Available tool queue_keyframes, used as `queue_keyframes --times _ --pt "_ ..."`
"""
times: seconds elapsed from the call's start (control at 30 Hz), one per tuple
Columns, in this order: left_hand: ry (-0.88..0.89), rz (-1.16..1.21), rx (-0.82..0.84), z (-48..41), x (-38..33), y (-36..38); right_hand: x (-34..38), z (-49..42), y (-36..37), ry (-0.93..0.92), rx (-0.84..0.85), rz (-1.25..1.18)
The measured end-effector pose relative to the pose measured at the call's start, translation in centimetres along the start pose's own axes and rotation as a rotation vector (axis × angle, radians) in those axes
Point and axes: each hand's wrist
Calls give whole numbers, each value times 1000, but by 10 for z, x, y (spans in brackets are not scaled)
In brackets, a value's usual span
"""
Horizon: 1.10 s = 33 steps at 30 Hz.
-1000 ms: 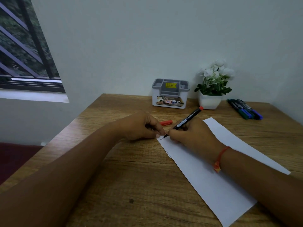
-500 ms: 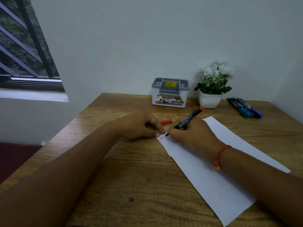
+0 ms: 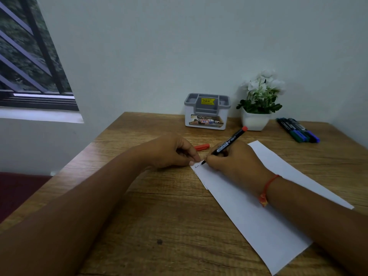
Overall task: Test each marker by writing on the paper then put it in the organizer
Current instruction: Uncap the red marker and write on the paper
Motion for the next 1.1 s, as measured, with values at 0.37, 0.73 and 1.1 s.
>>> queue_keyframes --times 0.37,0.73,1.1 --pt "5 8 3 1 0 0 2 3 -8 5 -10 -86" --pt "5 8 4 1 1 0 3 2 -7 30 62 -139" --pt "23 -1 15 0 2 0 2 2 -6 60 24 -121"
Point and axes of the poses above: each hand's wrist, its own z-axis away from the middle knuckle, its own y-axis out of the palm, x = y × z, and after that the axes turned 15 degrees about x, right-handed
